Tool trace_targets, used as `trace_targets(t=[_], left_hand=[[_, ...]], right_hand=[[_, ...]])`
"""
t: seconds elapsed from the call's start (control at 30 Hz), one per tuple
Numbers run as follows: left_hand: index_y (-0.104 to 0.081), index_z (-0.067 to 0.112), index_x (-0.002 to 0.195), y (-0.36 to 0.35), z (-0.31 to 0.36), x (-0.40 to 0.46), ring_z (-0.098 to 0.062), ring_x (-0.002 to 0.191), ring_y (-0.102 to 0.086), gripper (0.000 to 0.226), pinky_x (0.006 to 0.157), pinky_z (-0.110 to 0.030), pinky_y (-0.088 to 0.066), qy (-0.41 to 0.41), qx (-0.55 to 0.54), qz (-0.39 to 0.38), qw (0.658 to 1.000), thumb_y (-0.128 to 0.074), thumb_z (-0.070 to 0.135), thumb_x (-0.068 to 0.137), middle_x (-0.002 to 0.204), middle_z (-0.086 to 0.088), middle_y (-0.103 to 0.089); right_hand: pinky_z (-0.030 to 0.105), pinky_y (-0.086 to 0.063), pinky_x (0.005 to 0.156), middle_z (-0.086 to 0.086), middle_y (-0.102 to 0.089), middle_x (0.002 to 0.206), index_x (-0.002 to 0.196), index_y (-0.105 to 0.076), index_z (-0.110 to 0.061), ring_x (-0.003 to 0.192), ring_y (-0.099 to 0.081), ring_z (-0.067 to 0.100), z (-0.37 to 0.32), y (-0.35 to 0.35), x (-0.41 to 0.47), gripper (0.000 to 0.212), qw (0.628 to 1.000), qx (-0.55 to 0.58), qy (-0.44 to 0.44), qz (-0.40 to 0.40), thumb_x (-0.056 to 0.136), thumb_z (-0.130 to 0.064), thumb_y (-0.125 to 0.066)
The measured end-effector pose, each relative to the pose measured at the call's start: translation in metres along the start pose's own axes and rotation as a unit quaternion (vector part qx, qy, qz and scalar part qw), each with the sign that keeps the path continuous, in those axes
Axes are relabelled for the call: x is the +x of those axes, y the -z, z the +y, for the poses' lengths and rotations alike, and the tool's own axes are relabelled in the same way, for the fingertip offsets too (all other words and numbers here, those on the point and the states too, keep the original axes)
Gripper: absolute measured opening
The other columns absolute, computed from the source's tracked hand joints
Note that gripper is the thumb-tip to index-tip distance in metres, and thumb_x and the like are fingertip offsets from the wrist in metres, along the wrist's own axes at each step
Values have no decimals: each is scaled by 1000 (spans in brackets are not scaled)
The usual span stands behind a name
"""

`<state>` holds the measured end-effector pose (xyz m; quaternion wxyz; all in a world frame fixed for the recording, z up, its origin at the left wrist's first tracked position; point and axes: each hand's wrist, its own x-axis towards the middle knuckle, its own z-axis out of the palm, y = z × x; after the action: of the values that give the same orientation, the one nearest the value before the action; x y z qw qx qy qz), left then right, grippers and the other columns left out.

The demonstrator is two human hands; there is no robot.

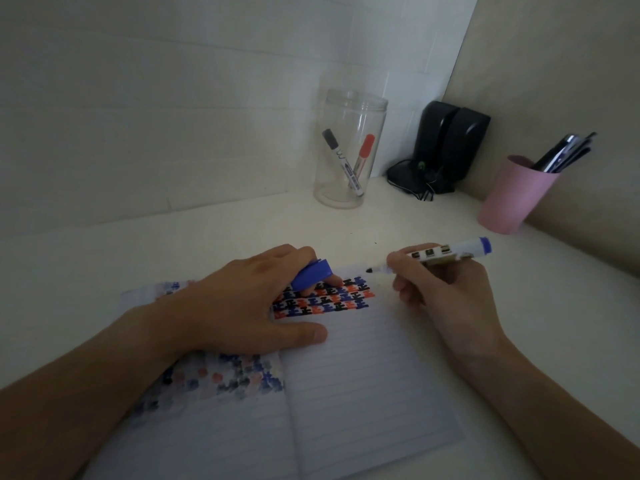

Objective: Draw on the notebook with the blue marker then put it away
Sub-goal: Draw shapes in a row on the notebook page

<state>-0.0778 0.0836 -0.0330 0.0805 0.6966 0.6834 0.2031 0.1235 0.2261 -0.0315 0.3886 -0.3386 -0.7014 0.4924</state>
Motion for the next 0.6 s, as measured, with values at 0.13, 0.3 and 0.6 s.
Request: trace_targets(t=[0.13,0.3,0.6], left_hand=[[-43,37,115,2,3,0,-6,90,-56,47,80,-30,-48,4,2,-9,1000,-55,69,83,104,16,-54],[-48,37,101,8,12,-5,5,97,-55,21,89,-19,-40,33,-97,1,995,-31,47,94,96,15,-57],[-59,30,112,5,4,3,-2,88,-55,36,76,-17,-40,-4,49,135,990,-41,55,93,100,17,-60]], right_hand=[[23,-46,54,1,-63,60,92,-79,-12,55,-54,10,-2,0,1,8,996,89,-14,-18,86,-14,-74],[30,-40,56,6,-62,63,92,-80,-6,60,-53,17,-2,0,4,26,978,197,-53,-46,94,-13,-55],[30,-44,58,7,-66,67,87,-80,-8,62,-56,18,1,2,6,14,968,236,-66,-61,79,-18,-73]])
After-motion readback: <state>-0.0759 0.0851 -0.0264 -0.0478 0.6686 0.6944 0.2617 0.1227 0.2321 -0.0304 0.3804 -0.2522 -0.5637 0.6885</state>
